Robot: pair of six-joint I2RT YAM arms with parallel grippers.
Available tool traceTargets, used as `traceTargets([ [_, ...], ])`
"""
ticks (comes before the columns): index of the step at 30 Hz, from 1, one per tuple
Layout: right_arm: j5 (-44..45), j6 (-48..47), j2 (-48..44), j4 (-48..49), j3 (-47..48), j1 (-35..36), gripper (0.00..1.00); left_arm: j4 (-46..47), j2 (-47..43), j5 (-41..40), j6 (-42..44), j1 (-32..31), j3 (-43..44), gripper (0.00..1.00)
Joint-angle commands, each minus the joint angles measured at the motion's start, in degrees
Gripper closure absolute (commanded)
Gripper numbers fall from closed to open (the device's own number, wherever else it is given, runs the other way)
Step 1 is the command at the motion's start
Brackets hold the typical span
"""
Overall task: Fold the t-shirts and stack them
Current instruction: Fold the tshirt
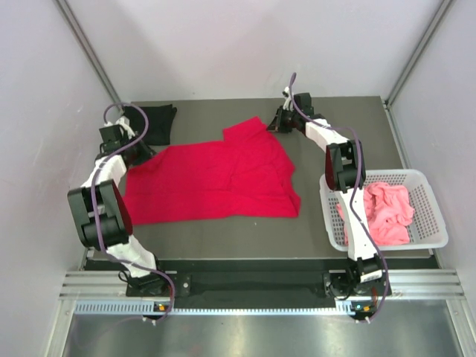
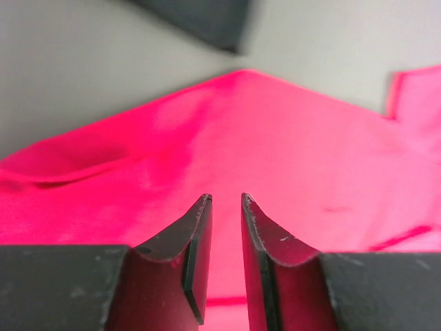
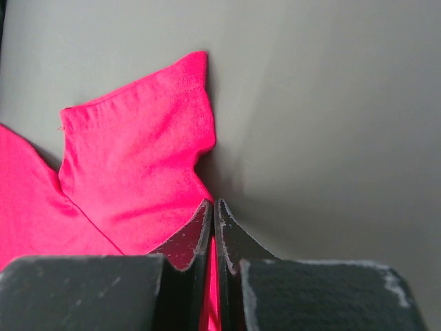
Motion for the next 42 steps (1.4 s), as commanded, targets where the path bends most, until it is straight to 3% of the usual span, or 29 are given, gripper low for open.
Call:
traceTargets([
  [1, 0.0, -0.8, -2.8, 1.1, 0.3, -1.0, 1.0, 3.6, -5.5, 0.3, -2.0, -1.4, -1.7, 0.71],
  [4, -0.1, -0.6, -2.8, 1.1, 0.1, -1.0, 1.0, 0.2, -4.4, -4.5, -0.8, -1.4, 0.2, 0.68],
  [7, -0.1, -0.4, -3.0, 1.4, 0.1, -1.1, 1.0, -2.6, -0.1, -9.0, 2.2, -1.2, 6.6, 0.5],
  [9, -0.4, 0.0, -3.0, 1.5, 0.0, -1.1, 1.0, -9.7, 6.4, -11.0, 3.0, -0.8, 13.0, 0.48],
  [10, -0.5, 0.1, -3.0, 1.7, 0.1, -1.0, 1.0, -19.2, 8.8, -14.4, 3.0, -0.7, 20.2, 0.48],
  [13, -0.8, 0.5, -3.0, 2.0, -0.1, -1.1, 1.0, -26.3, 14.7, -17.5, 0.3, -0.8, 25.2, 0.47],
  [16, -0.8, 0.5, -3.0, 2.0, -0.3, -1.1, 1.0, -26.5, 14.7, -18.8, -5.8, -1.4, 23.6, 0.46],
  [22, -0.7, 0.2, -3.2, 1.8, -0.5, -1.1, 1.0, -32.9, 14.6, -30.5, -19.0, -5.3, 24.8, 0.46],
  [33, -1.0, -0.2, -3.5, 1.6, -0.6, -1.0, 1.0, -44.6, 16.4, -43.0, -33.4, -9.1, 30.0, 0.44],
  [42, -1.3, 0.0, -3.6, 1.9, -0.6, -1.1, 1.0, -49.6, 19.5, -41.8, -43.3, -9.1, 29.6, 0.45],
])
